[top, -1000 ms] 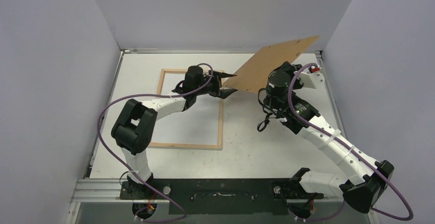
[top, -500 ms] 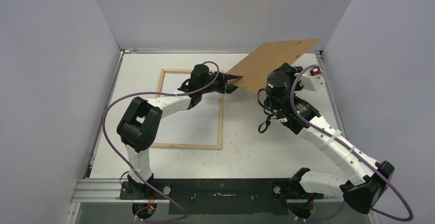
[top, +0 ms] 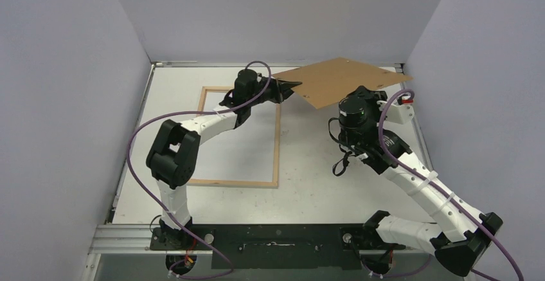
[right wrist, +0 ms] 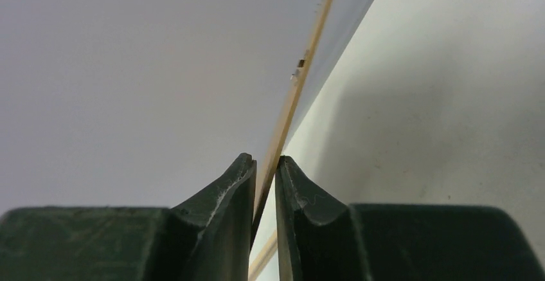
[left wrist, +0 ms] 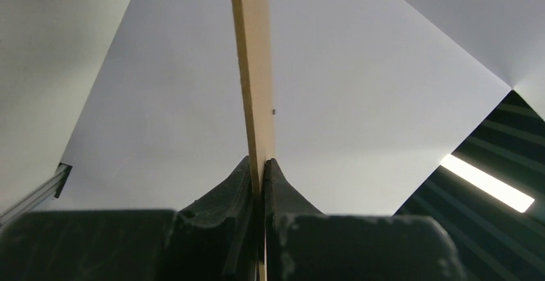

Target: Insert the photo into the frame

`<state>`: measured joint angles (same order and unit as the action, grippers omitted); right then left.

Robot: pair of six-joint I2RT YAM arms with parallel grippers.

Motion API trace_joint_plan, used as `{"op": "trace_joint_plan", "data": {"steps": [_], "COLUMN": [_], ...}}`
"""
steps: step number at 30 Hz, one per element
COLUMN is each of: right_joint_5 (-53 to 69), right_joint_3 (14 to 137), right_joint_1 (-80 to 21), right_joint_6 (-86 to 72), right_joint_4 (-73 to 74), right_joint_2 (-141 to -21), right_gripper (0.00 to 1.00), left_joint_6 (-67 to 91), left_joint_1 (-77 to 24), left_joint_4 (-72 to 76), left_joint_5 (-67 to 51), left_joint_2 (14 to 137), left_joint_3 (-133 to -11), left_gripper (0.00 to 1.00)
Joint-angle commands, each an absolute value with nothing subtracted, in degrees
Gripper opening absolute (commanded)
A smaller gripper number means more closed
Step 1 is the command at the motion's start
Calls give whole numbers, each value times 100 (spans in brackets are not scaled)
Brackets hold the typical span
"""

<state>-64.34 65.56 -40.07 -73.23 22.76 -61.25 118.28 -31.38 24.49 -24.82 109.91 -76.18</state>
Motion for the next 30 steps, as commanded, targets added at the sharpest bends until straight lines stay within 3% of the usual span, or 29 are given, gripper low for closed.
{"op": "trace_joint_plan", "data": {"steps": [1,5,9,17,24,30], "right_joint_5": [-6108,-5890,-5697,-5414,-5340,-3669], "right_joint_3": [6594,6436,6293,6126,6376,7141], "right_joint_1": [-4079,-4084,-4095,-4104,-4065,-3491], "right_joint_6": [-7515,-7593,-7690,-7438,-5360,-3668], "right_joint_4": [2617,2866,3283,3978,3065,2625], "right_joint_2": [-5748,-5578,-5400,-5073,-5208,-5823], "right_gripper": [24,57,73,75,75,87], "left_joint_6": [10912,10221,9566,8354,7590,5933], "left_joint_1": [-2762,-2473,-2160,-1782,-1504,-1308], "left_joint_4": [1916,1790,1795,1711,1935,549], "left_joint_5": [-2466,-2555,-2701,-3595,-4732,-5866], "left_joint_2": [11013,11032,10951,10718,10143,9544], "left_joint_3": [-8329,-8707,-8908,-9238,-8933,-9030], "left_gripper": [0,0,0,0,0,0]}}
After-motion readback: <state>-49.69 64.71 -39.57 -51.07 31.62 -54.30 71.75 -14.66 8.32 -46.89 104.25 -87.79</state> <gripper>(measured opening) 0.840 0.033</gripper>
